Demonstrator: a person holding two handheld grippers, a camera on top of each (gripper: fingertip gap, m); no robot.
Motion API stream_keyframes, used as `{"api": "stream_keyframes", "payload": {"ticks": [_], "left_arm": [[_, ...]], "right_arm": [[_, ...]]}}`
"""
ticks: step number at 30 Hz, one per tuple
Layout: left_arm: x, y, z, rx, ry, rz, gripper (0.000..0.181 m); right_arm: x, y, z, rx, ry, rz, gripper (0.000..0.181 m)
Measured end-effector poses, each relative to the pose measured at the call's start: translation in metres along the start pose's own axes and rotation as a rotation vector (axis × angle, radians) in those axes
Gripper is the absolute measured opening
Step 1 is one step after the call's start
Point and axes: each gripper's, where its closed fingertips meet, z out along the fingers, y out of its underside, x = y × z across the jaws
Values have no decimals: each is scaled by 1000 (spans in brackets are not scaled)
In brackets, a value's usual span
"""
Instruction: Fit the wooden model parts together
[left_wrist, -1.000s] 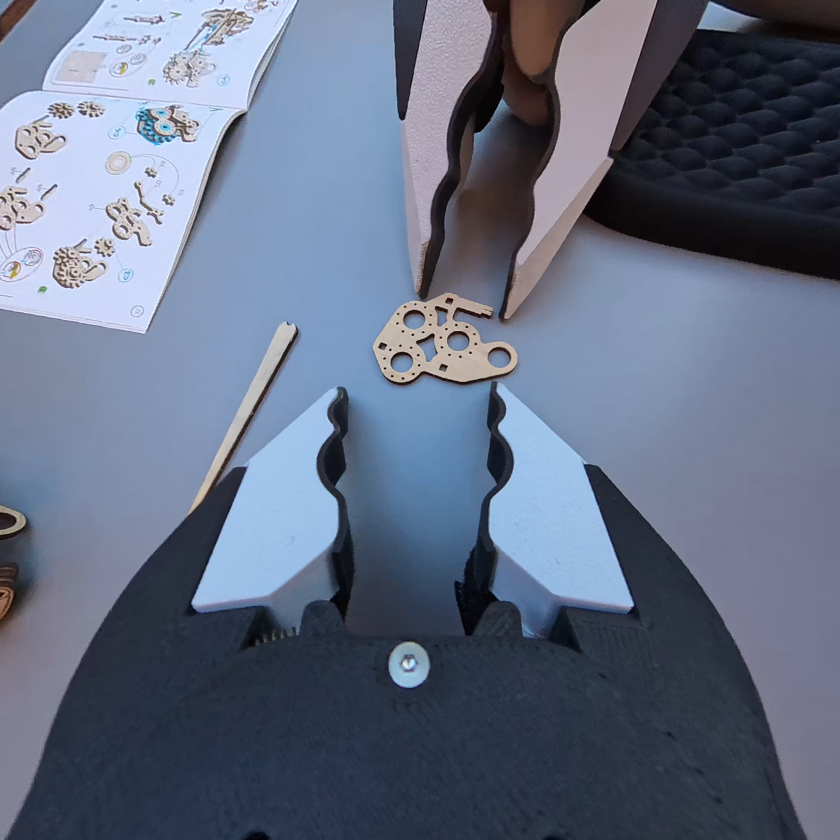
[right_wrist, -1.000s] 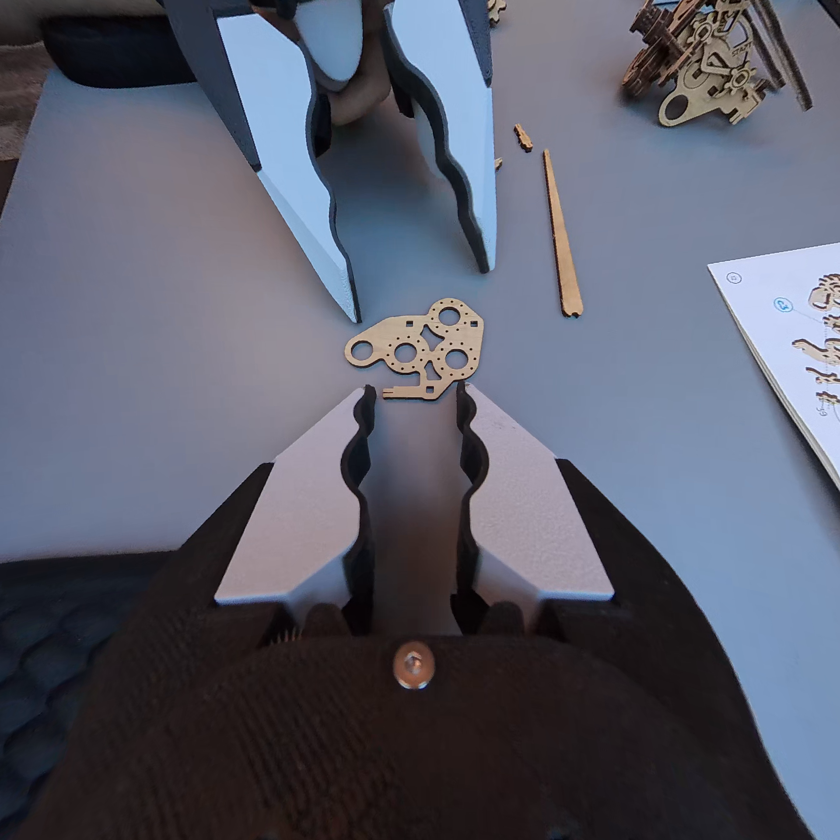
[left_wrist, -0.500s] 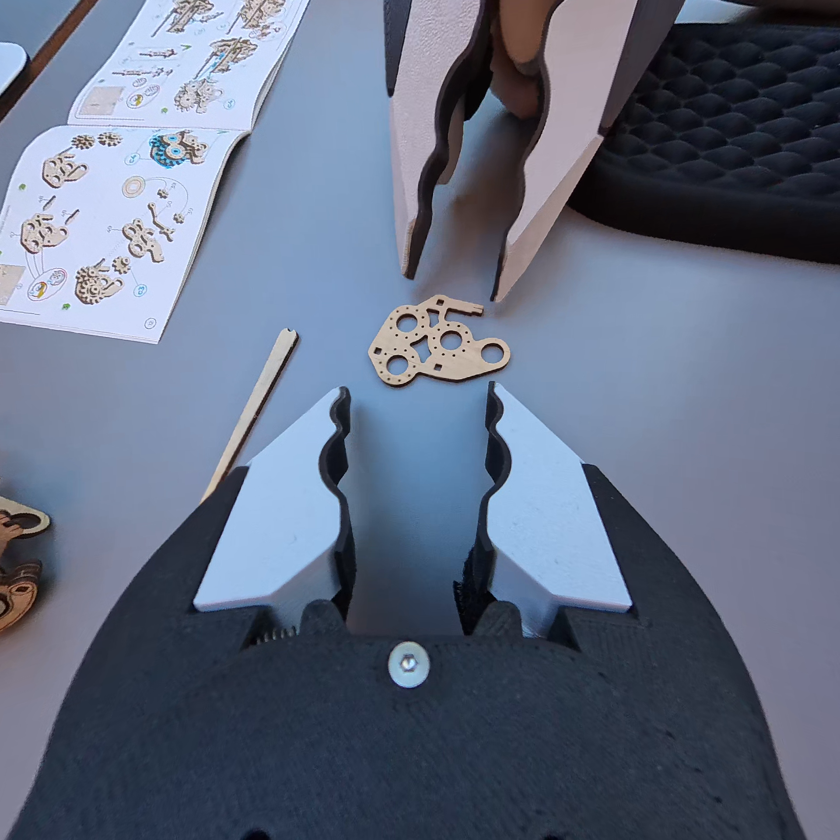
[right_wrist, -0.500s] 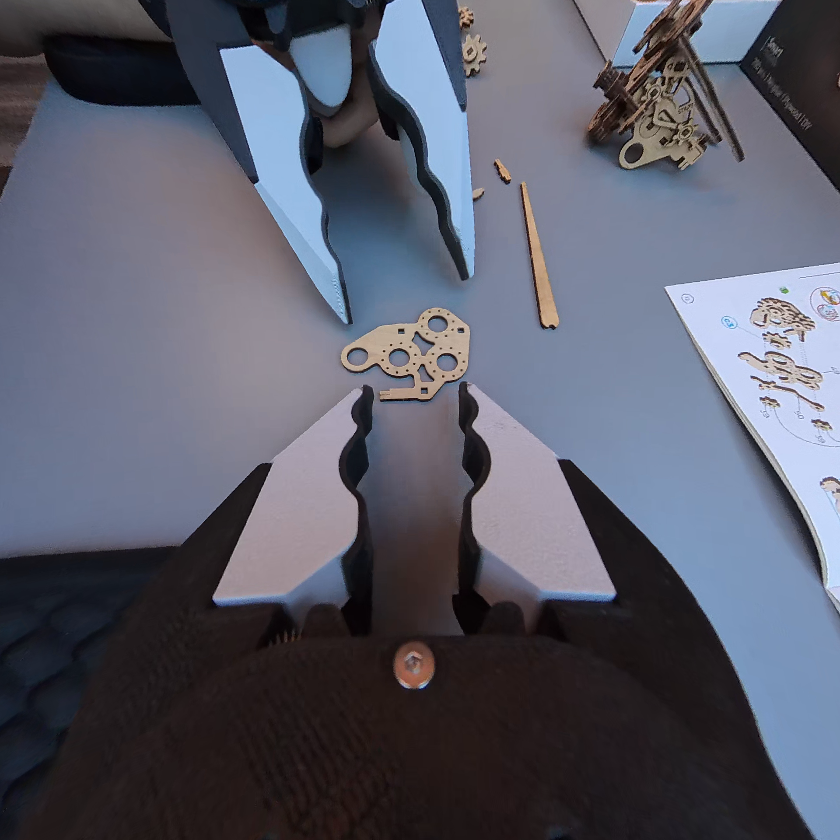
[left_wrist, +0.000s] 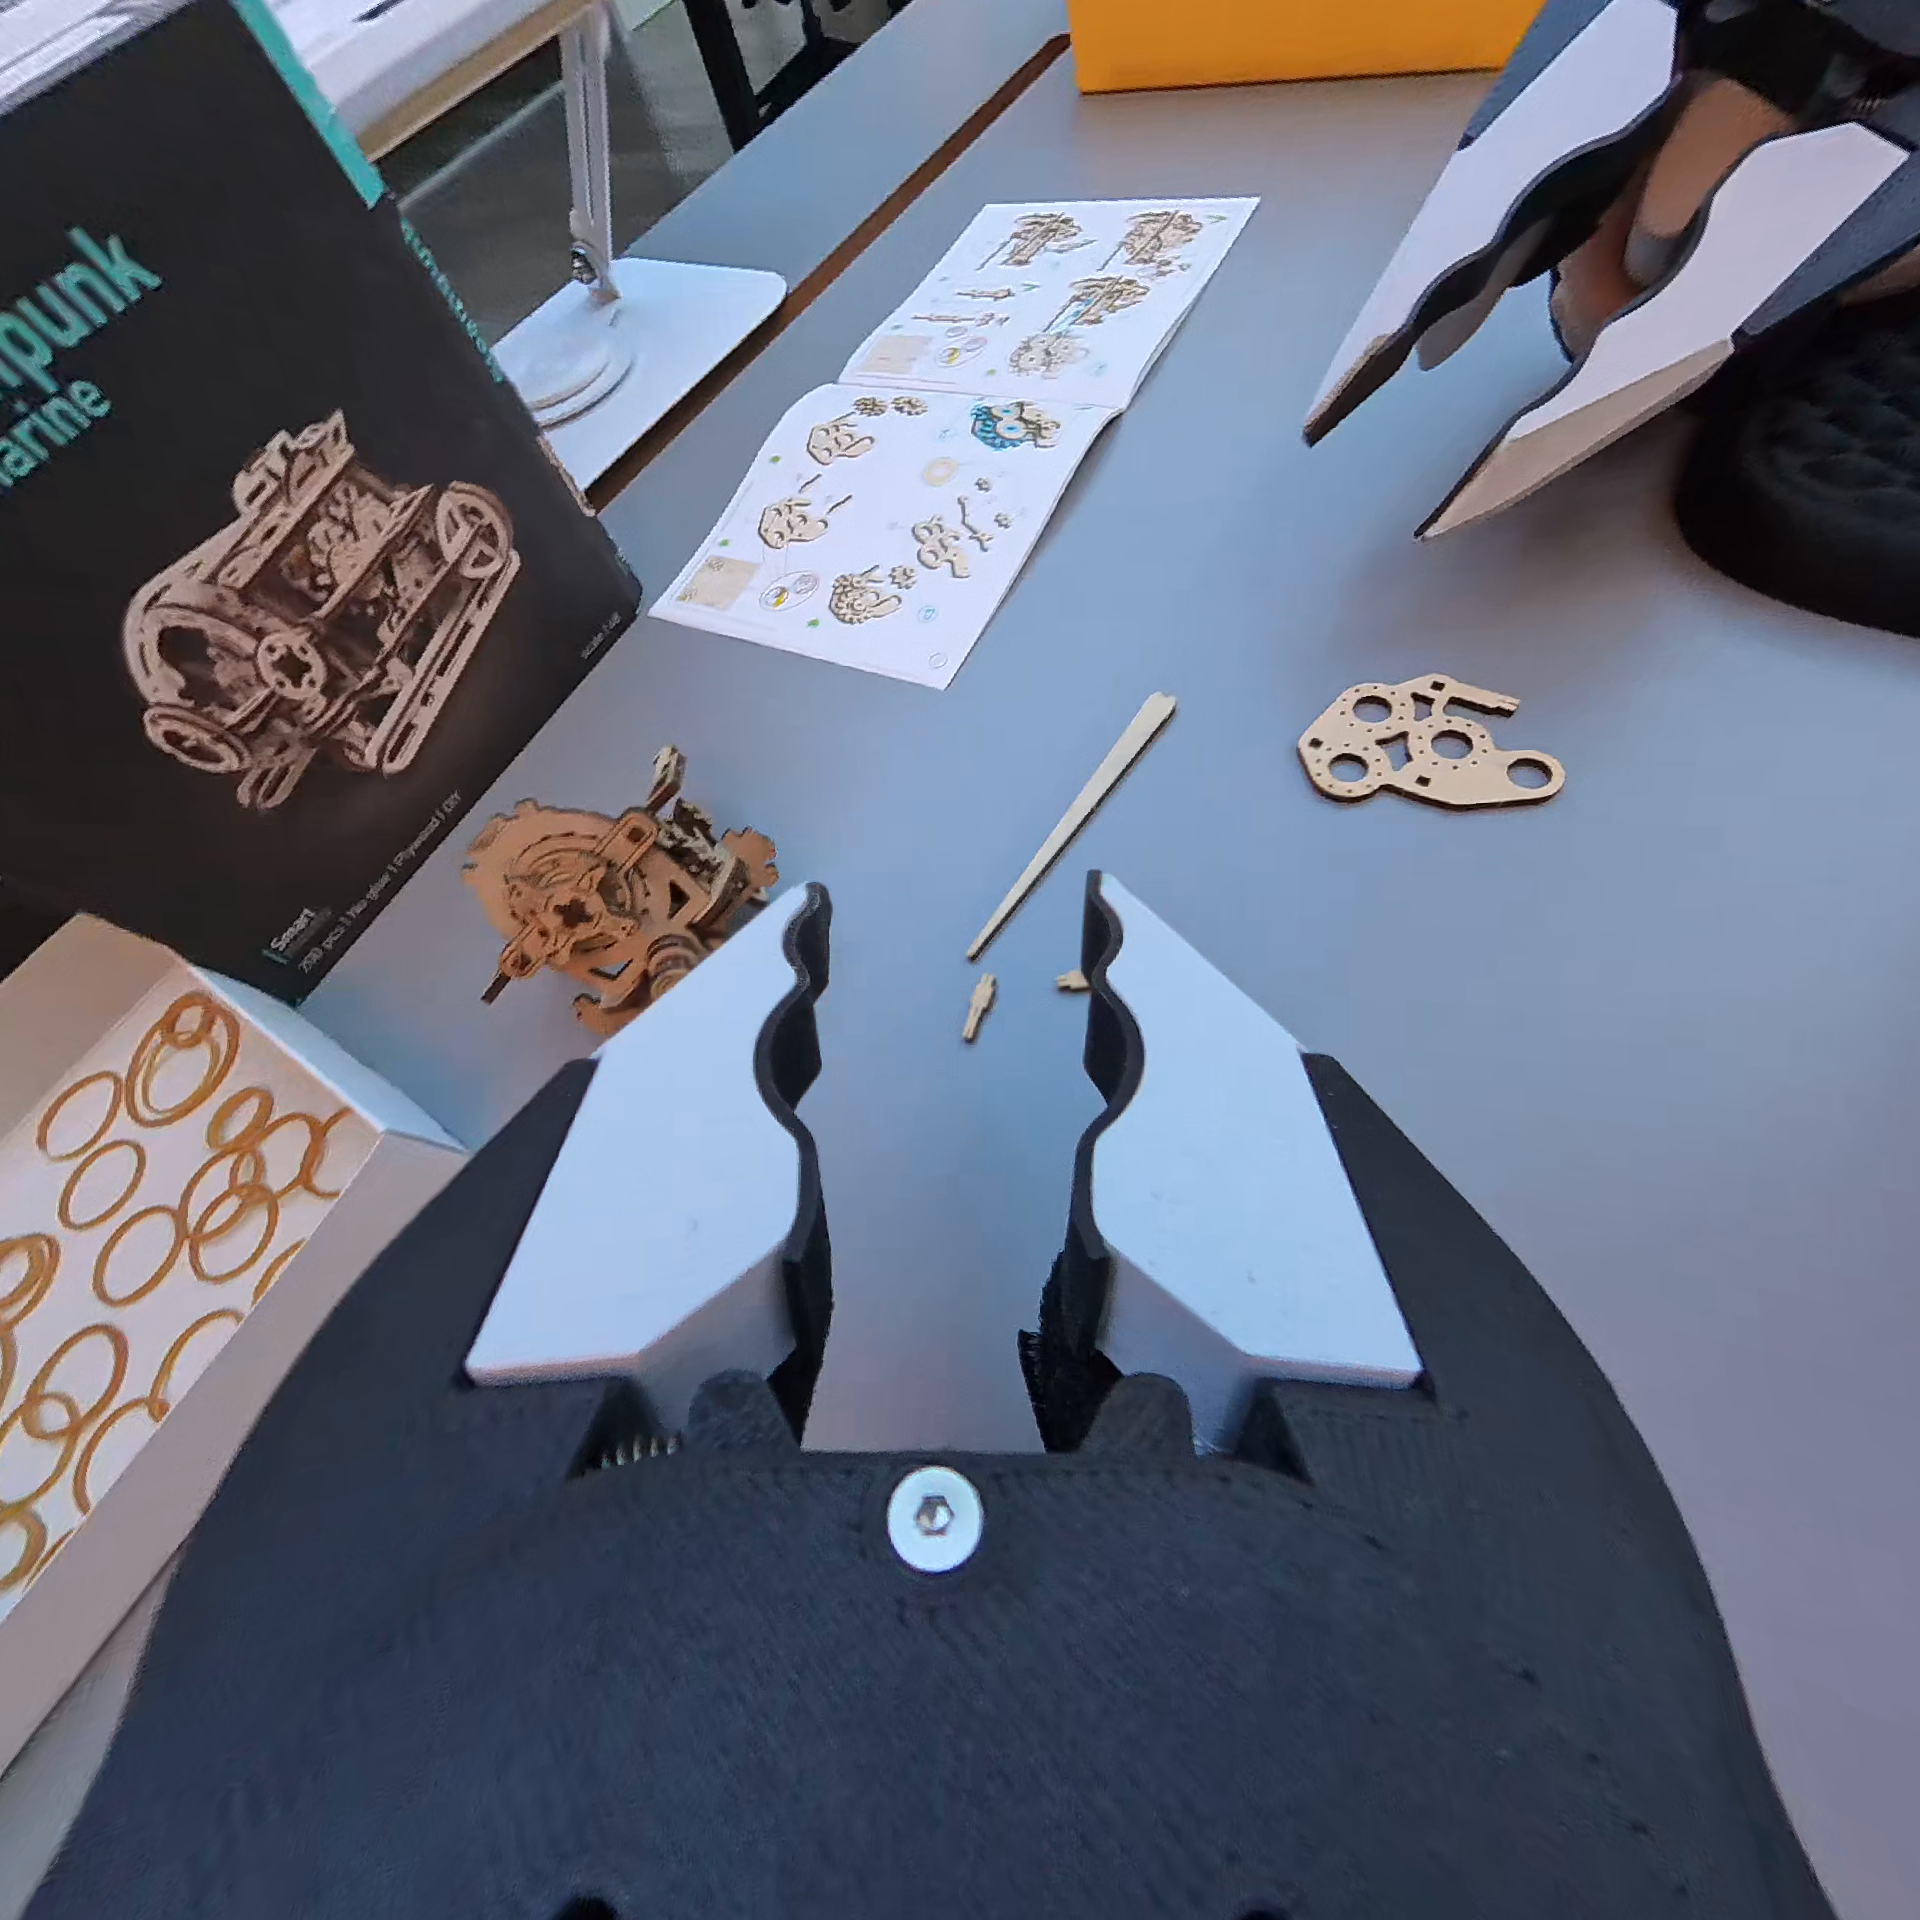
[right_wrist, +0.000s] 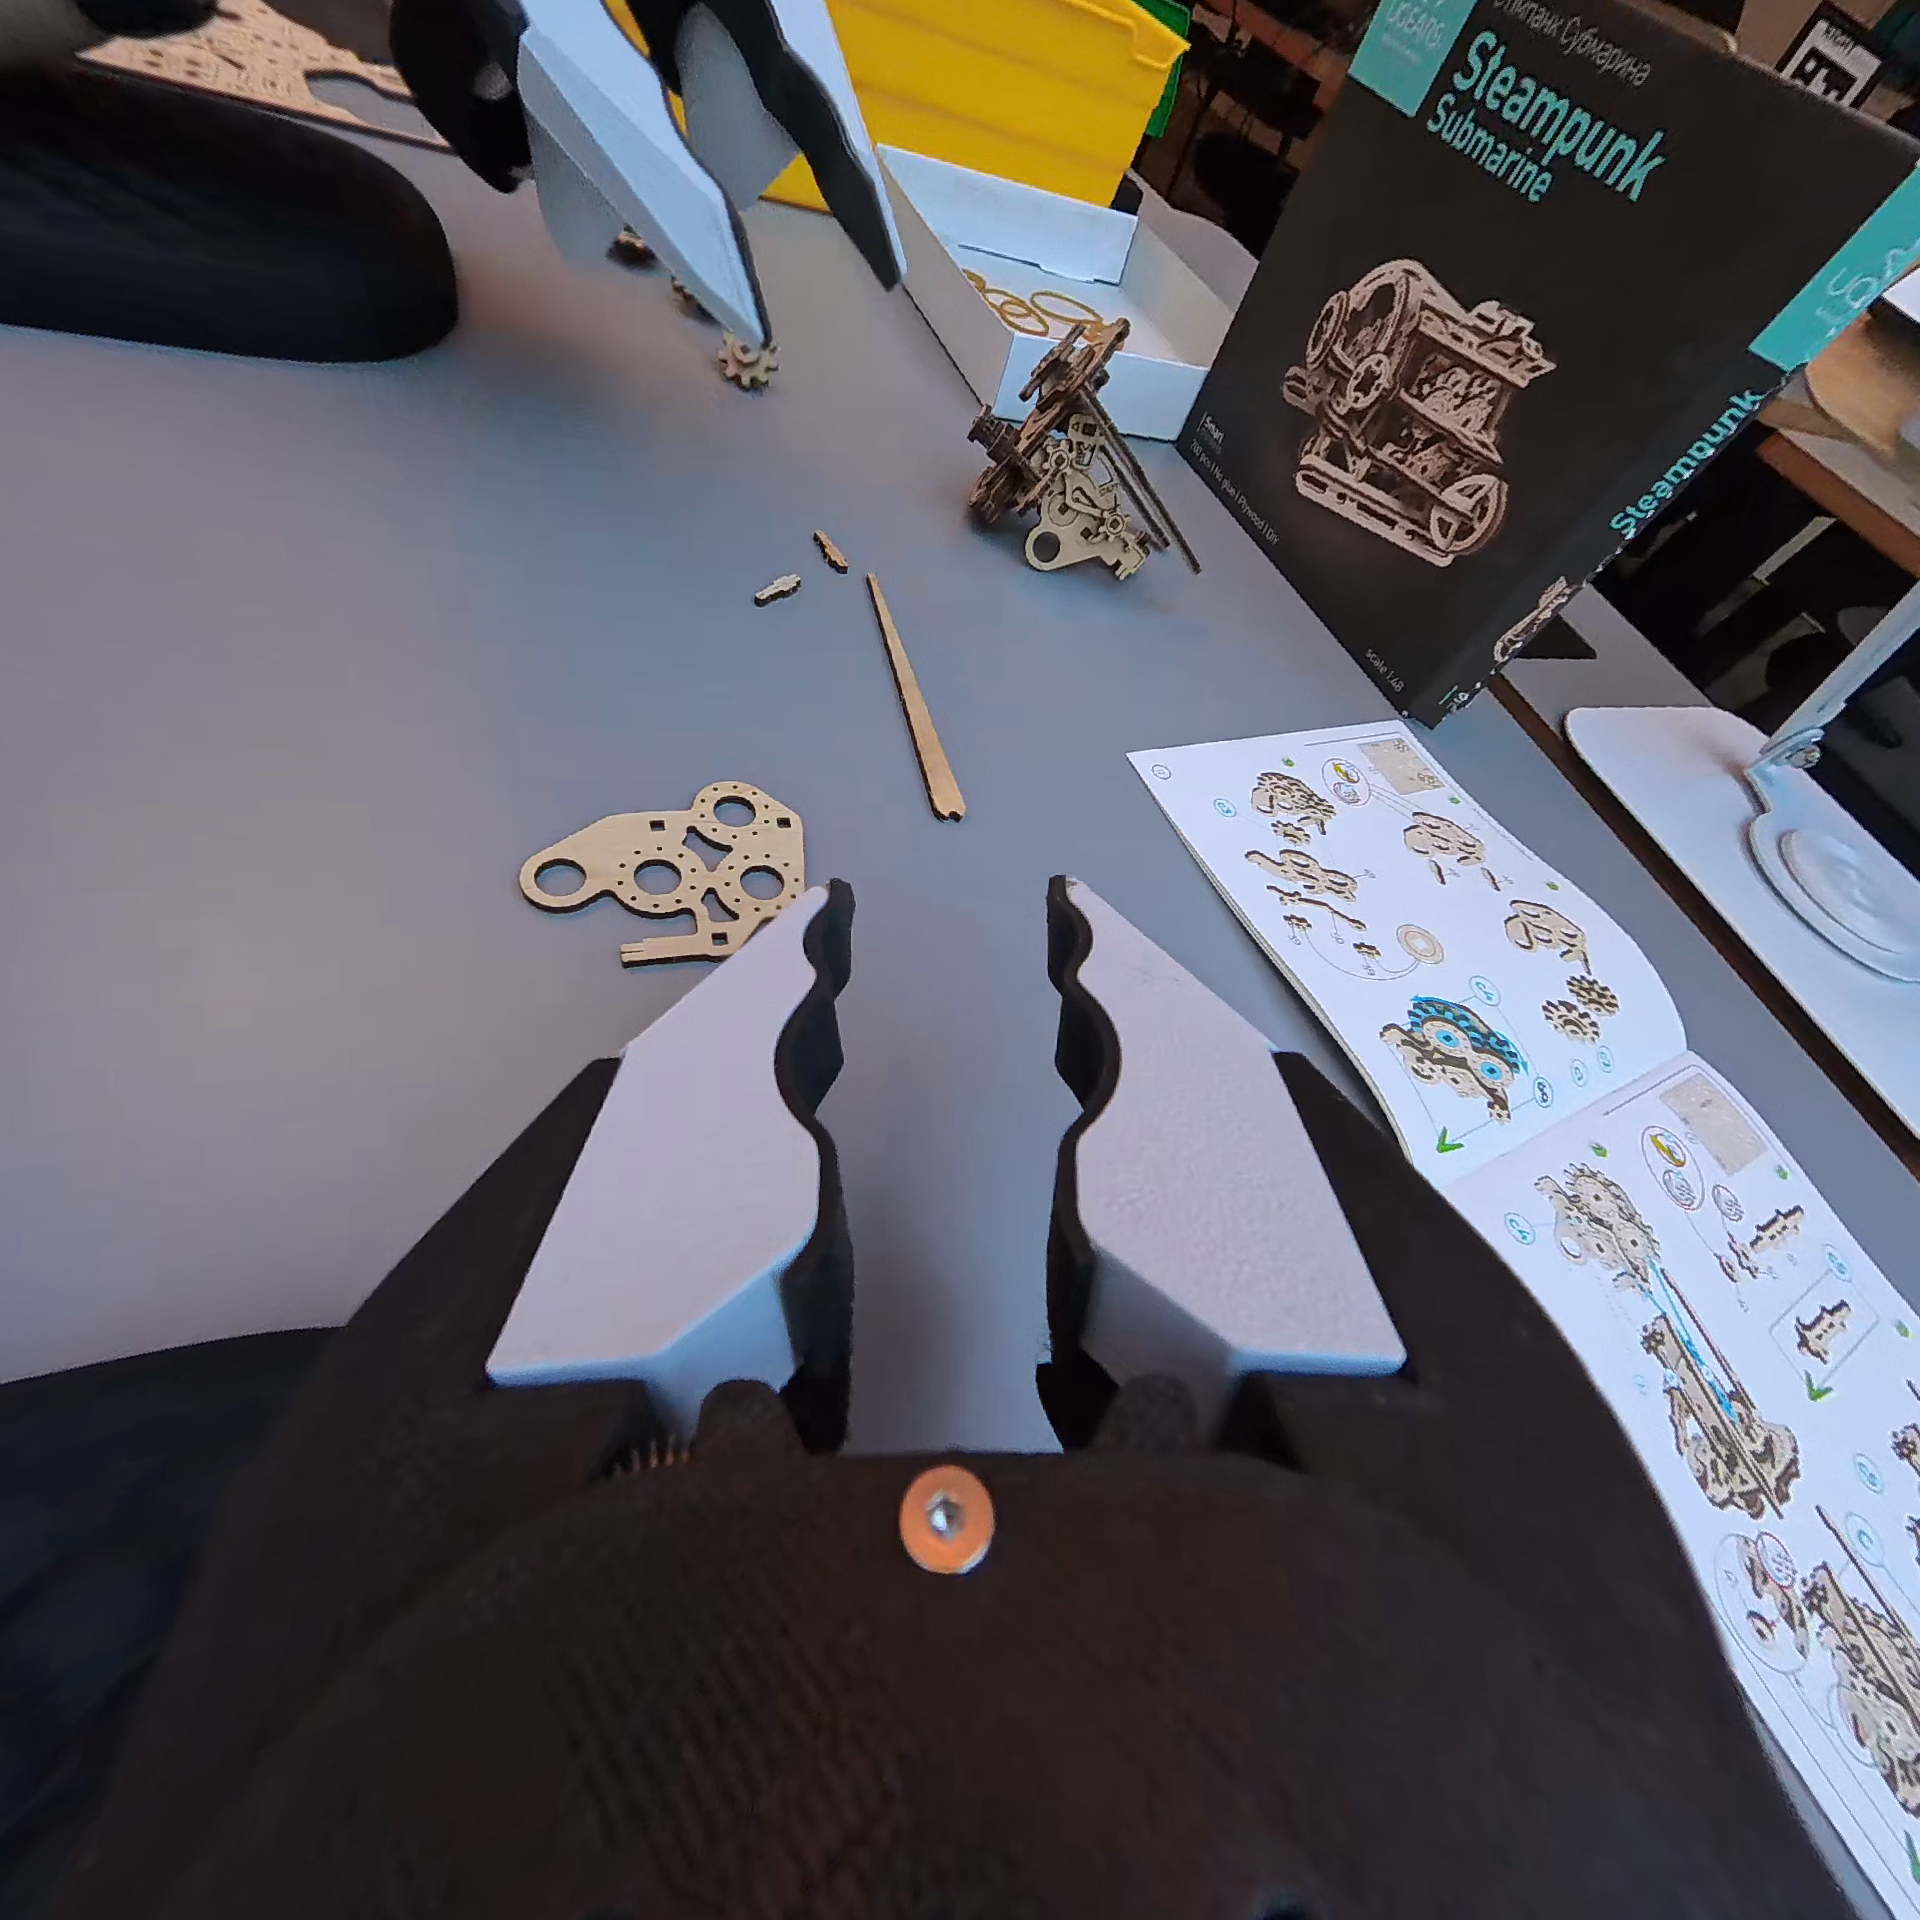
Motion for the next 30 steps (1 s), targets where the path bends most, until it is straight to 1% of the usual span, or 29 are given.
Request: {"api": "stream_keyframes", "payload": {"ticks": [4,10,13,15,18,20,22,23,24,25,28,30], "left_arm": [[-13,11,-12,-16,-10,-47,46],[-16,11,-17,-9,-9,-51,46],[-20,20,-21,-51,-22,-26,45],[-26,27,-28,-60,-15,-58,45],[-33,29,-38,-16,14,-149,46],[-27,22,-39,21,57,-167,45],[-10,12,-28,38,113,-144,40],[3,10,-19,24,150,-124,37],[16,13,-9,-16,191,-89,33],[24,19,2,-66,204,-44,33],[26,35,22,-173,188,81,32],[29,36,30,-188,230,76,32]], "right_arm": [[4,1,0,-6,33,-20,36],[12,7,0,-37,92,-67,32],[11,9,1,-51,94,-86,31],[10,11,2,-69,95,-106,31],[7,13,4,-84,97,-136,30],[8,13,5,-87,98,-142,30],[10,12,5,-82,102,-138,29],[10,12,5,-81,101,-131,29],[11,12,5,-76,102,-126,29],[11,11,4,-71,103,-123,29],[11,11,4,-68,102,-121,29],[10,11,4,-73,100,-128,29]]}}
